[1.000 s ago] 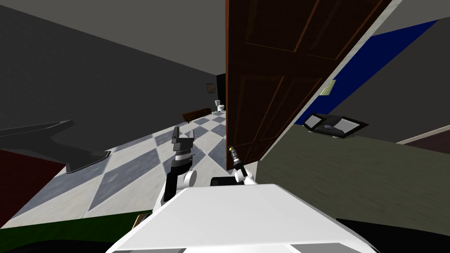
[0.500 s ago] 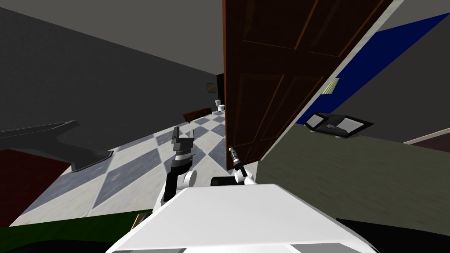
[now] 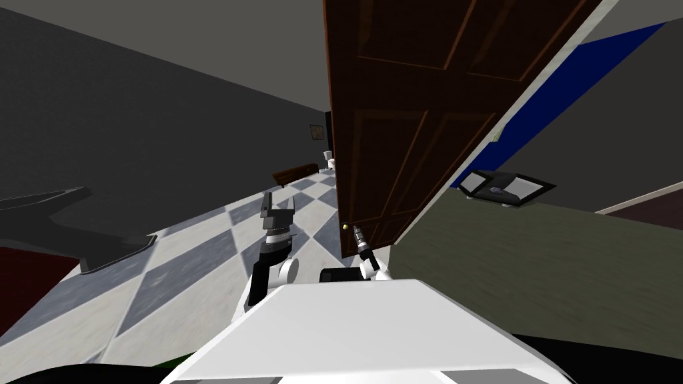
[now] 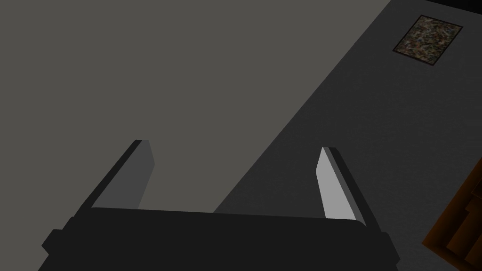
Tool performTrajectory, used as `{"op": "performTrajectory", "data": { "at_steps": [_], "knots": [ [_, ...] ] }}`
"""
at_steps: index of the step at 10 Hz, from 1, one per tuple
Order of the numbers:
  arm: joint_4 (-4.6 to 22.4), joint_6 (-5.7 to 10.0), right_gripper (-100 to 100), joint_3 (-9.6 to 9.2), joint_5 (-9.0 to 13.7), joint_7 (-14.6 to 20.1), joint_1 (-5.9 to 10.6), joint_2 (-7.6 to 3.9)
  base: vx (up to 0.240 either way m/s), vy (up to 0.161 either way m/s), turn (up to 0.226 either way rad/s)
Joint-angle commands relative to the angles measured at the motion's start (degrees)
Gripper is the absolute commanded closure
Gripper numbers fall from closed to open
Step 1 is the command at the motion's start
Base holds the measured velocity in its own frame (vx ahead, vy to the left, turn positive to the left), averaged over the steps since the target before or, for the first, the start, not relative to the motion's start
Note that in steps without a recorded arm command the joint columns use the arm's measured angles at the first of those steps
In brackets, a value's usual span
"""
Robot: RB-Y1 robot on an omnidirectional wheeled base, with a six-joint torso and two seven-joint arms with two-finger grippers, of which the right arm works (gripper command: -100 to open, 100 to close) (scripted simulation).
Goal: Push the door open
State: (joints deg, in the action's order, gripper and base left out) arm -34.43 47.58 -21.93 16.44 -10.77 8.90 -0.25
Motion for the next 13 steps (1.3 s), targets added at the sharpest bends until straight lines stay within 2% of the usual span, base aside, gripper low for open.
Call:
{"op": "performTrajectory", "data": {
  "at_steps": [1, 2, 7, 9, 10, 13],
  "knots": [
    [-1.8, -0.29, -100, -0.13, -1.09, 0.29, -1.68, -0.53, -0.015, -0.052, -0.051],
    [-1.8, -0.29, -100, -0.13, -1.09, 0.29, -1.68, -0.53, -0.023, -0.035, -0.011],
    [-8.46, -1.61, -100, -0.58, -5.03, 1.08, -7.9, -1.29, -0.022, -0.028, -0.048],
    [-11.38, -2.18, -100, -0.78, -6.76, 1.42, -10.63, -1.19, -0.025, -0.024, -0.047],
    [-11.38, -2.18, -100, -0.78, -6.76, 1.42, -10.63, -1.19, -0.017, -0.011, -0.022],
    [-15.62, -3.02, -100, -1.06, -9.27, 1.92, -14.59, -0.61, -0.029, 0.0, -0.047]
  ]
}}
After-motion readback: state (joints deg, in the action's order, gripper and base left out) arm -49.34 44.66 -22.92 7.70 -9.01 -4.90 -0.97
